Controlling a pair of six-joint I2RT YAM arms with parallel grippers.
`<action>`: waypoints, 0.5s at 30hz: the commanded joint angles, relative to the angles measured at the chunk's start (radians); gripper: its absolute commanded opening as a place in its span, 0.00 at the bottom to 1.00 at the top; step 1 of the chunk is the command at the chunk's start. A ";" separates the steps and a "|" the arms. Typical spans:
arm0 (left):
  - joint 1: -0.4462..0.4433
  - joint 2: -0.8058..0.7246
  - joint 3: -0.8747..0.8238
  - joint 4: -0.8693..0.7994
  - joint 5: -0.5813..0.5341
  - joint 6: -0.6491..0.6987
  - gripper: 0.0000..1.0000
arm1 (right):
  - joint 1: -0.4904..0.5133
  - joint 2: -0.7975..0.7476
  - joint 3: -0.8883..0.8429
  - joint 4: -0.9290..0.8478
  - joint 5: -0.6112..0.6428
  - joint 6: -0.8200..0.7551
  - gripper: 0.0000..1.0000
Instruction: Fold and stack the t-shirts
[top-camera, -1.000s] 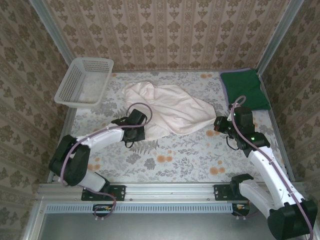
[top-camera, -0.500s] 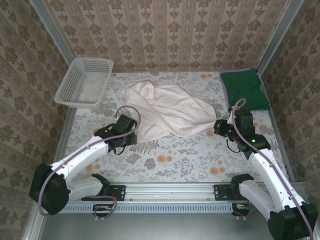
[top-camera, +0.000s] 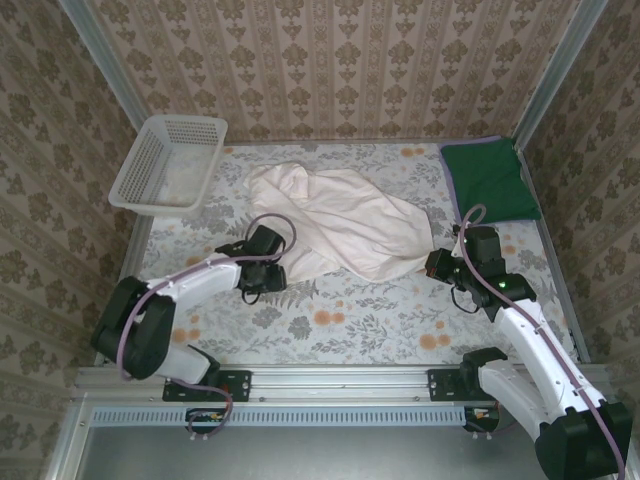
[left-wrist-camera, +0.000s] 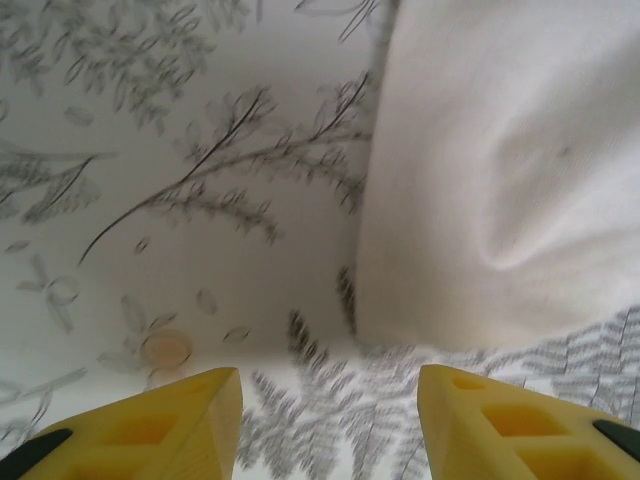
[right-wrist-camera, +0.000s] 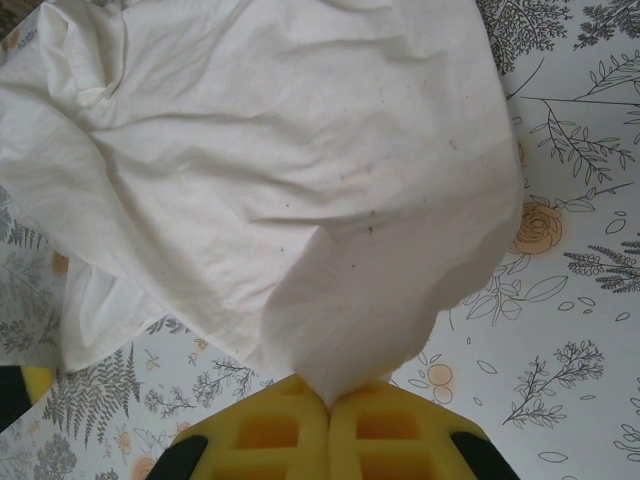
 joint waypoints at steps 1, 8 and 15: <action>0.005 0.041 0.034 0.039 0.015 0.010 0.51 | -0.006 -0.007 -0.001 0.013 -0.030 0.005 0.00; 0.011 0.127 0.101 0.039 0.013 0.034 0.41 | -0.006 0.003 0.002 0.019 -0.032 -0.010 0.00; -0.002 0.210 0.102 0.062 0.014 0.030 0.30 | -0.007 -0.002 0.002 0.009 -0.022 -0.024 0.00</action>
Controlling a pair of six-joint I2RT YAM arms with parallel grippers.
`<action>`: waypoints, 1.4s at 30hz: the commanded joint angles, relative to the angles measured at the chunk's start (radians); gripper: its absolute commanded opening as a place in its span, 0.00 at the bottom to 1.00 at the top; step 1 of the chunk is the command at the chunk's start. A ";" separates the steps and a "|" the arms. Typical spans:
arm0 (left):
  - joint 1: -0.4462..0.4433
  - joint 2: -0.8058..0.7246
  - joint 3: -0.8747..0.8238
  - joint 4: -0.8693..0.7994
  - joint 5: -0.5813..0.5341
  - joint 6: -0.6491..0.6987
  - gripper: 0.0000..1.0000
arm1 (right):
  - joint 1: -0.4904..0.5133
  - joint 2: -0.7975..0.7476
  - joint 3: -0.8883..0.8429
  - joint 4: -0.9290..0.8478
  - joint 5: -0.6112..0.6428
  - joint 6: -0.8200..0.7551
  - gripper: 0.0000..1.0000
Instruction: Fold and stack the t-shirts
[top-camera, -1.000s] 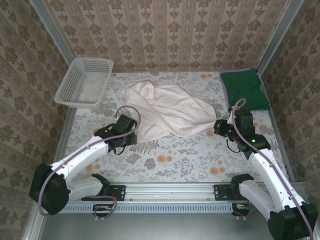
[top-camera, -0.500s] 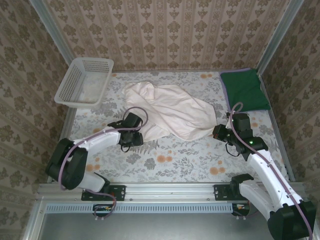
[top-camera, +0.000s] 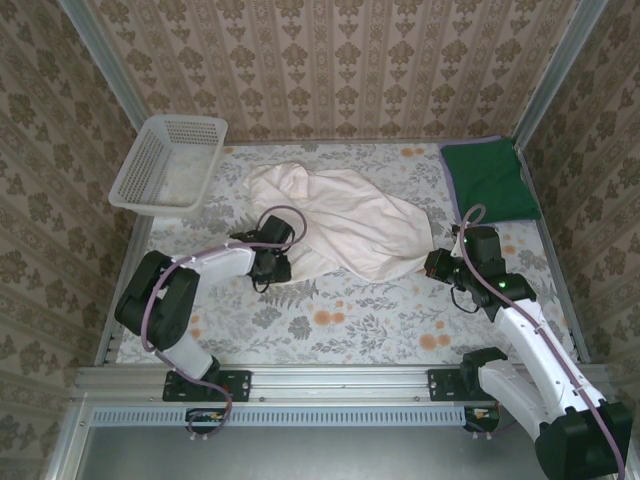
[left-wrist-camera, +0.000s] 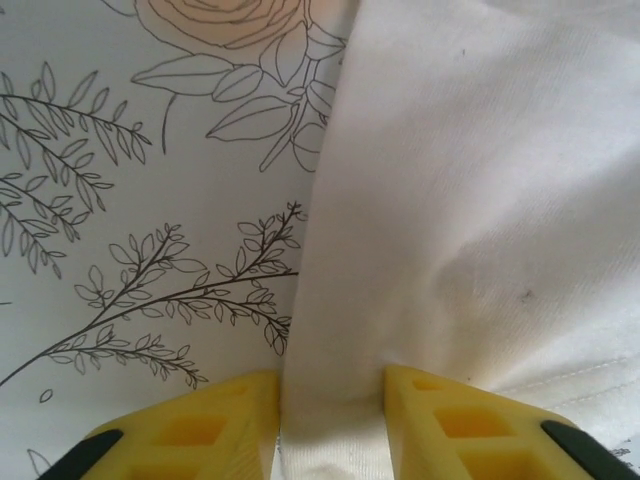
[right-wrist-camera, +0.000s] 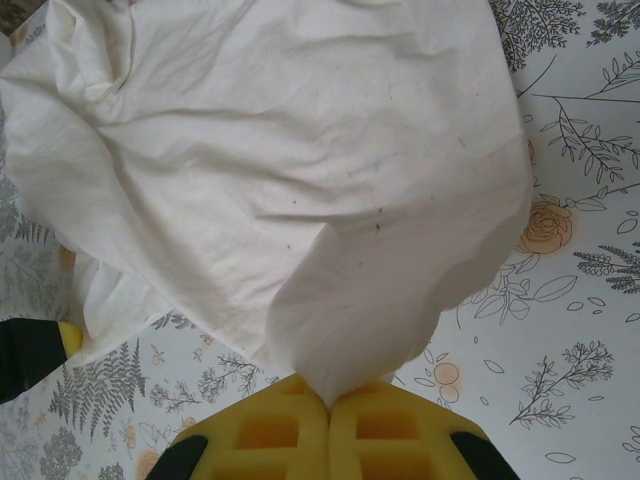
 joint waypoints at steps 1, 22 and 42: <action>-0.008 0.045 -0.004 0.023 0.013 0.005 0.27 | -0.006 -0.003 0.002 0.004 -0.006 -0.018 0.00; 0.130 -0.370 0.571 -0.043 -0.040 0.102 0.00 | -0.043 0.352 0.573 0.141 0.102 0.214 0.00; 0.303 -0.572 0.638 -0.152 -0.033 0.190 0.00 | -0.042 0.293 0.804 -0.101 0.157 0.083 0.00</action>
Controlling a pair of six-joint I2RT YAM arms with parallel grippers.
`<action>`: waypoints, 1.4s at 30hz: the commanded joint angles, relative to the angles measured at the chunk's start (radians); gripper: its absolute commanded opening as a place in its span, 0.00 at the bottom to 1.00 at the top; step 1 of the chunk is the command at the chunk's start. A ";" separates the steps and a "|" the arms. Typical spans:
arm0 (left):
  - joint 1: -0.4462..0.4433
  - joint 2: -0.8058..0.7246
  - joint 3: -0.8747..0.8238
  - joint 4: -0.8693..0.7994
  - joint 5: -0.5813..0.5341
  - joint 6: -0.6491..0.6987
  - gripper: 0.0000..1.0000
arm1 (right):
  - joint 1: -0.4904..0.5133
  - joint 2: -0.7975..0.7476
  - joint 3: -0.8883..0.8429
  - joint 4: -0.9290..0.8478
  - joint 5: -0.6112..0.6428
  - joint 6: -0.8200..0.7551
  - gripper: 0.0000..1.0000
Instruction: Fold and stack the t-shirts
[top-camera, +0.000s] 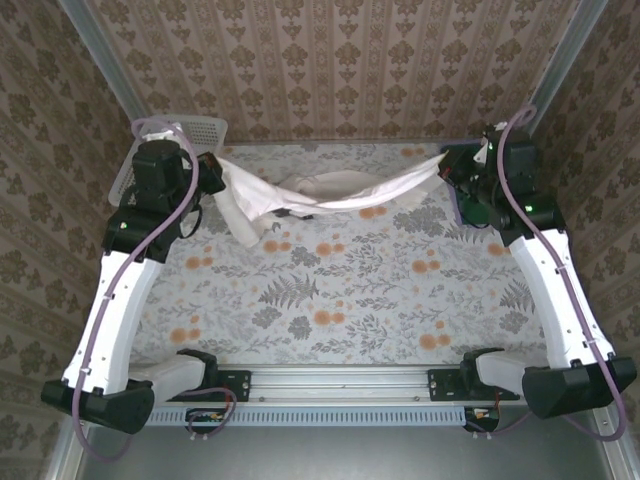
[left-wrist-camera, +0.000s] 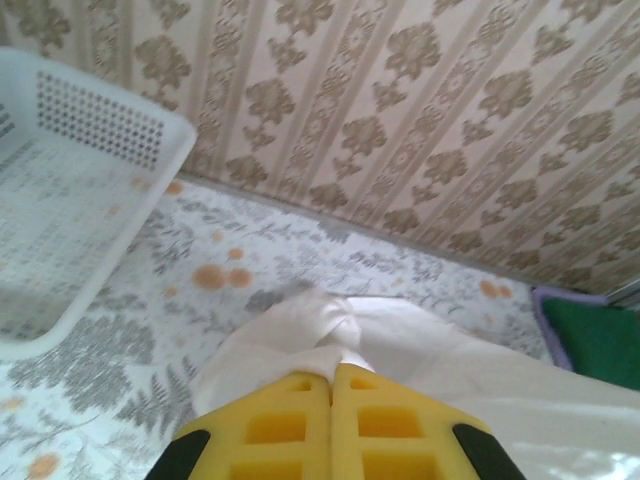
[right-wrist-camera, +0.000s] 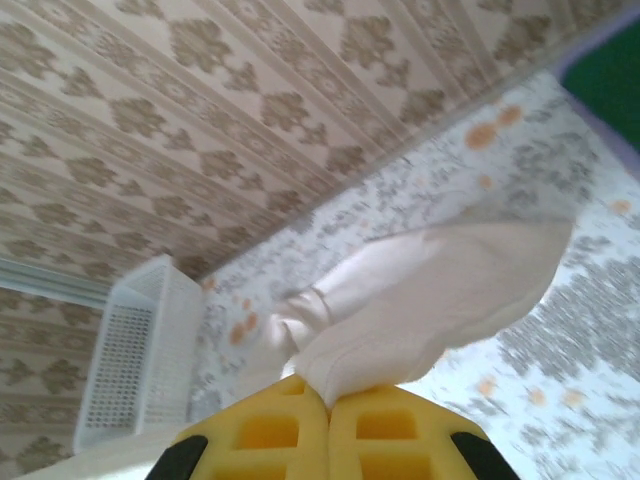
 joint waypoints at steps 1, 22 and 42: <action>0.013 -0.065 0.065 0.064 -0.004 0.063 0.00 | -0.004 -0.052 0.054 0.012 0.054 -0.103 0.00; -0.006 0.006 0.652 0.254 0.377 0.058 0.00 | 0.056 -0.182 0.444 0.137 0.080 -0.271 0.00; 0.103 1.056 1.084 -0.165 -0.008 0.064 0.32 | 0.029 0.633 0.473 -0.027 0.430 -0.301 0.26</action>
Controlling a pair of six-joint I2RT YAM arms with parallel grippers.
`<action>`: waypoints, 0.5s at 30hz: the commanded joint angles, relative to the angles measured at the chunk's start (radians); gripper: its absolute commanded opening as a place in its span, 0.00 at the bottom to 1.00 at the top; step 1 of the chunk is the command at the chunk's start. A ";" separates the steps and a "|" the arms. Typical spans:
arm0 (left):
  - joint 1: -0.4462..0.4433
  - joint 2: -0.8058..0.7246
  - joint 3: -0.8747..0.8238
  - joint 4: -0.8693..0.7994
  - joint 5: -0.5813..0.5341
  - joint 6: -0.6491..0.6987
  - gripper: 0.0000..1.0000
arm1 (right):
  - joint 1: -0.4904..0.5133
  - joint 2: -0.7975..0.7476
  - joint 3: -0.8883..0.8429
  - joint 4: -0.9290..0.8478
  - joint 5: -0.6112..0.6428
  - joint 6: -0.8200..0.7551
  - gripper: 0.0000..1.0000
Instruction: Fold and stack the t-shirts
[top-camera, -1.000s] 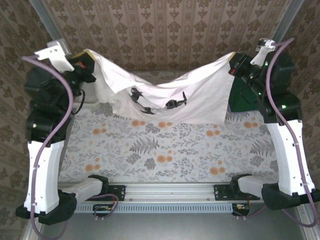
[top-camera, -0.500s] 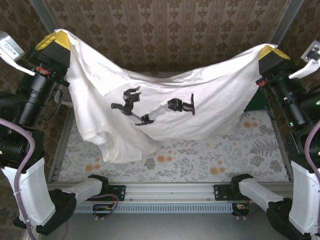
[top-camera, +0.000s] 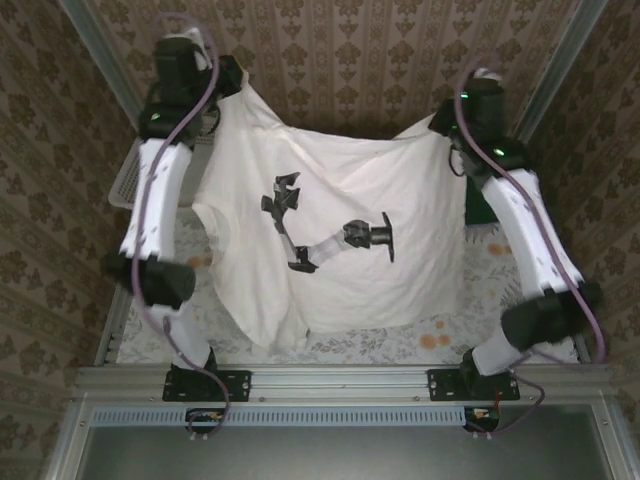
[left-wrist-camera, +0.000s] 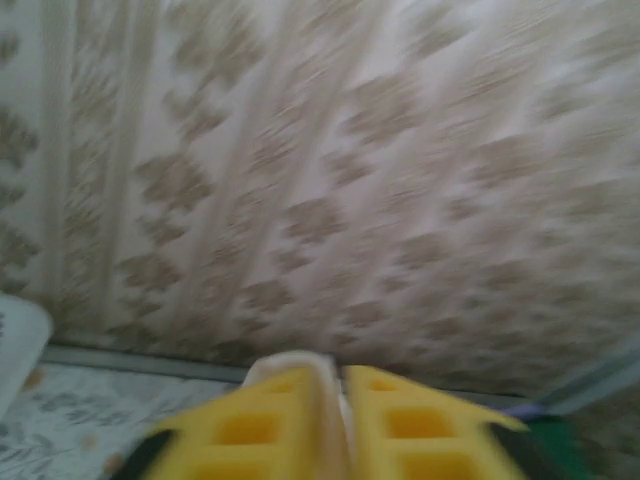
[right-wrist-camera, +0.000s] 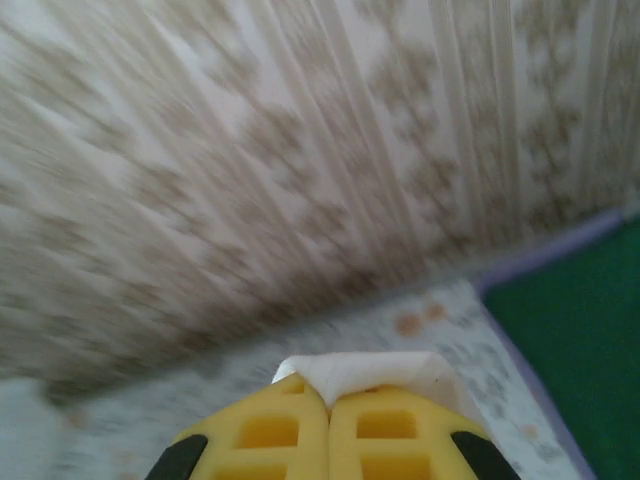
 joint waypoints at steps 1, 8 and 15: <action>0.020 0.307 0.328 -0.297 -0.216 0.040 0.48 | -0.019 0.298 0.202 -0.209 0.098 -0.040 0.50; -0.006 0.288 0.254 -0.359 -0.334 0.017 0.94 | -0.055 0.909 1.376 -0.939 -0.047 0.009 0.79; -0.062 -0.037 -0.381 -0.305 -0.273 -0.004 0.76 | -0.038 0.898 1.369 -1.101 -0.167 -0.092 0.72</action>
